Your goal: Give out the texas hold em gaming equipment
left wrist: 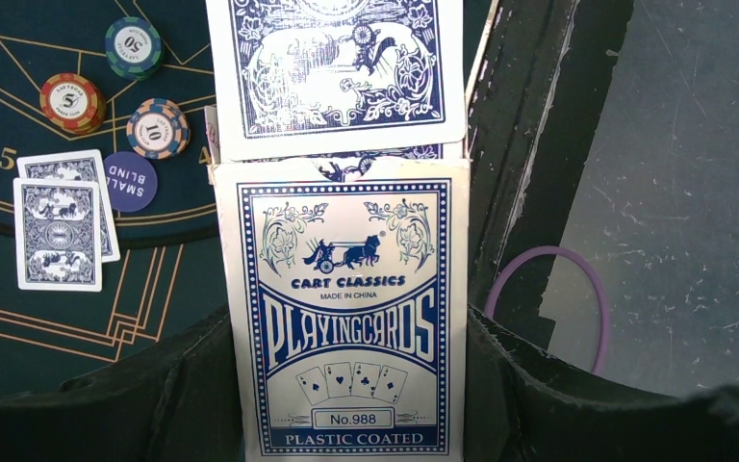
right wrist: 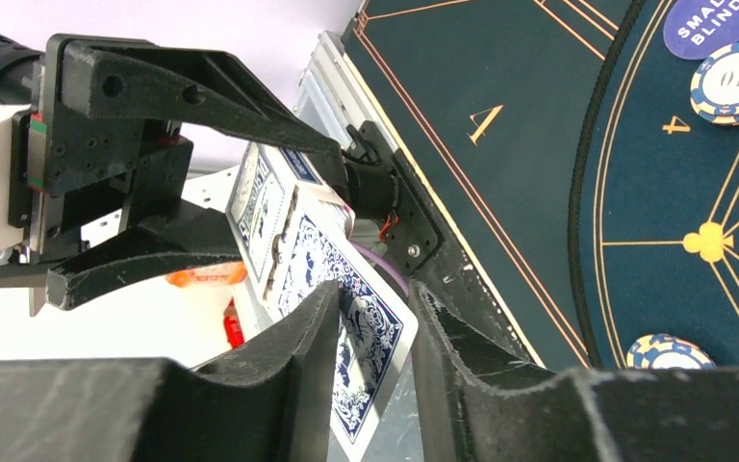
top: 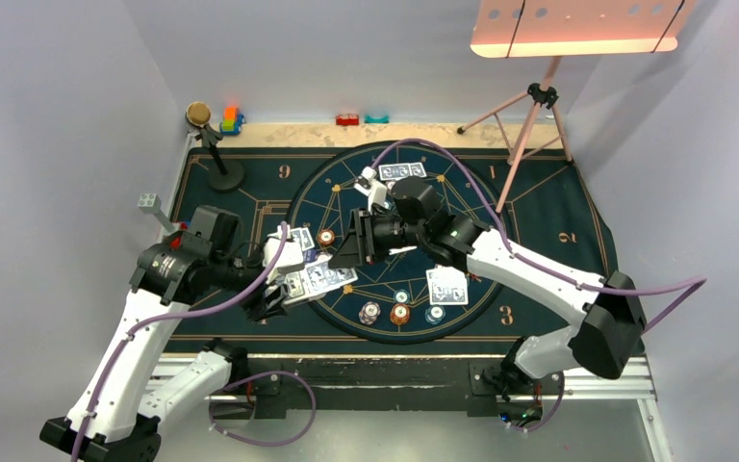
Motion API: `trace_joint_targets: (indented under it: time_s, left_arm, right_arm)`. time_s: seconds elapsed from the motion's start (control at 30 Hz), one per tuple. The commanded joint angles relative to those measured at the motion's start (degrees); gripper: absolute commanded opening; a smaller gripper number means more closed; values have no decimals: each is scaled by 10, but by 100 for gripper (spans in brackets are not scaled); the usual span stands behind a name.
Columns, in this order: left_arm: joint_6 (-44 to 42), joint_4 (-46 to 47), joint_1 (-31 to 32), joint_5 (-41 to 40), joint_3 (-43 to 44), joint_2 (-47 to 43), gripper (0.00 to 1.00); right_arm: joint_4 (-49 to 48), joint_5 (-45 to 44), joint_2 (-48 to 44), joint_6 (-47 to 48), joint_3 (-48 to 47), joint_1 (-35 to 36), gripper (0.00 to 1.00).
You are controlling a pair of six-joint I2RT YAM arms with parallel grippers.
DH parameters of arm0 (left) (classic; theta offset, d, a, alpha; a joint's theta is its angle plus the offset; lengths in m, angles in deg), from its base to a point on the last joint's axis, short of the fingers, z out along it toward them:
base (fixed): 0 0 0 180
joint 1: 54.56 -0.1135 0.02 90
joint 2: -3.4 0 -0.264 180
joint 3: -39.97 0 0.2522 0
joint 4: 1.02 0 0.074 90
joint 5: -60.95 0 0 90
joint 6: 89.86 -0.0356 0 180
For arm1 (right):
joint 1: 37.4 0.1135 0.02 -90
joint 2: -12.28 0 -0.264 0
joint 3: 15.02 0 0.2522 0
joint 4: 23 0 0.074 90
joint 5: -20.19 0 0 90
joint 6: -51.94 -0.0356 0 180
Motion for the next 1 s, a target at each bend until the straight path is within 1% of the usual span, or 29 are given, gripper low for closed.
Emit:
trace_joint_targets:
  time_s: [0.0,0.07,0.23,0.4,0.5,0.73,0.9,0.97]
  left_arm:
    - [-4,18,-4,16,27,0,0]
    - [-4,17,-4,16,28,0,0]
    - [-4,18,-4,18,29,0,0]
    - [-4,17,-4,18,29,1,0]
    - [-5,17,-4,17,27,0,0]
    - [-3,19,-4,19,21,-3,0]
    - [-4,20,-4,19,18,-5,0]
    - [-4,21,-4,18,16,-5,0]
  right_arm:
    - [37,-26,-39,22,-12,0,30]
    - [62,-46,-44,35,-24,0,24]
    - [119,-92,-53,65,-57,-1,19]
    - [129,-95,-60,66,-61,-3,10]
    - [153,-105,-66,73,-75,-7,4]
    - [146,-79,-79,70,-77,-12,3]
    - [169,-77,-83,80,-97,-12,3]
    - [156,-74,-88,72,-89,-12,3]
